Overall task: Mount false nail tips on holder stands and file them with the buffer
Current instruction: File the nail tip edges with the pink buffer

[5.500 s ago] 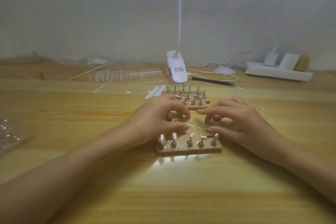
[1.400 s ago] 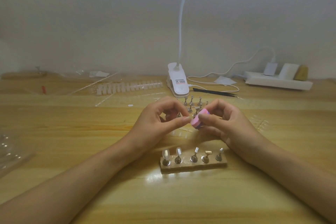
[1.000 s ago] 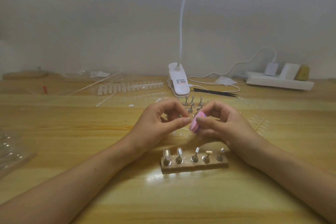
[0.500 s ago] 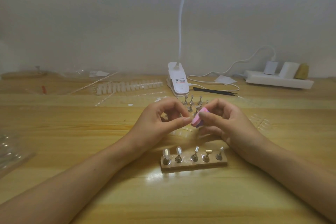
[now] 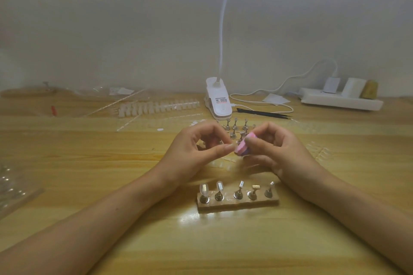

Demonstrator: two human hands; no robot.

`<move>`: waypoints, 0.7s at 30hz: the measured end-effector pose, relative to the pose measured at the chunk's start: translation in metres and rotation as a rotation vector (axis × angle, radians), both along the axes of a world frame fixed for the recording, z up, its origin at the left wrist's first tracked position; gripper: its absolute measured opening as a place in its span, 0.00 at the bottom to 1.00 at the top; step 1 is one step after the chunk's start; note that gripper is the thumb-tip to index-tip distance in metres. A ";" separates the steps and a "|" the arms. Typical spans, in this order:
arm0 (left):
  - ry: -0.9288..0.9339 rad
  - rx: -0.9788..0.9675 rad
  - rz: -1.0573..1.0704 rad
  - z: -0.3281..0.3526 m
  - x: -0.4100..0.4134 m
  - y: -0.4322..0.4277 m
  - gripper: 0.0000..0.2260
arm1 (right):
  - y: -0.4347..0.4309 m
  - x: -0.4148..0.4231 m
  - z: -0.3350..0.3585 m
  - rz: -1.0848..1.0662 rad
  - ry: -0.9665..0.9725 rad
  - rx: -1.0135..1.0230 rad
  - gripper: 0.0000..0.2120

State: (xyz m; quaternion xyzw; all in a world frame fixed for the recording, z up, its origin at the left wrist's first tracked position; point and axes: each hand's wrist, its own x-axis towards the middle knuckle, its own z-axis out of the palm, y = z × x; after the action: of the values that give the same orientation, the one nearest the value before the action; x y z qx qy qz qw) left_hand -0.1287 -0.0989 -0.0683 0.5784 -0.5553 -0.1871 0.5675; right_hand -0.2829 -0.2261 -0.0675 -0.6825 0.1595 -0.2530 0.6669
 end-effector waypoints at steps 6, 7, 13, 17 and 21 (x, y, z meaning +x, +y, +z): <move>-0.009 0.006 -0.002 -0.001 0.001 -0.001 0.06 | 0.000 0.000 -0.002 -0.008 -0.001 -0.025 0.17; -0.011 0.007 0.001 -0.001 0.001 -0.001 0.06 | 0.000 0.000 -0.001 0.003 0.001 -0.013 0.16; -0.006 0.002 0.004 -0.001 0.000 0.001 0.08 | 0.000 0.000 0.000 0.029 -0.009 -0.008 0.15; -0.003 -0.010 0.005 0.000 0.000 0.001 0.09 | 0.003 0.000 -0.001 0.130 0.033 -0.077 0.13; 0.014 -0.005 0.014 -0.001 0.001 -0.001 0.07 | 0.000 0.000 -0.002 0.025 -0.005 -0.014 0.14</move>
State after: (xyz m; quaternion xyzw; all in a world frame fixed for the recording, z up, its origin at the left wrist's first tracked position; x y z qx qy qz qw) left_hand -0.1279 -0.0998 -0.0690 0.5795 -0.5476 -0.1856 0.5743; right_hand -0.2831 -0.2261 -0.0691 -0.6885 0.1475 -0.2472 0.6657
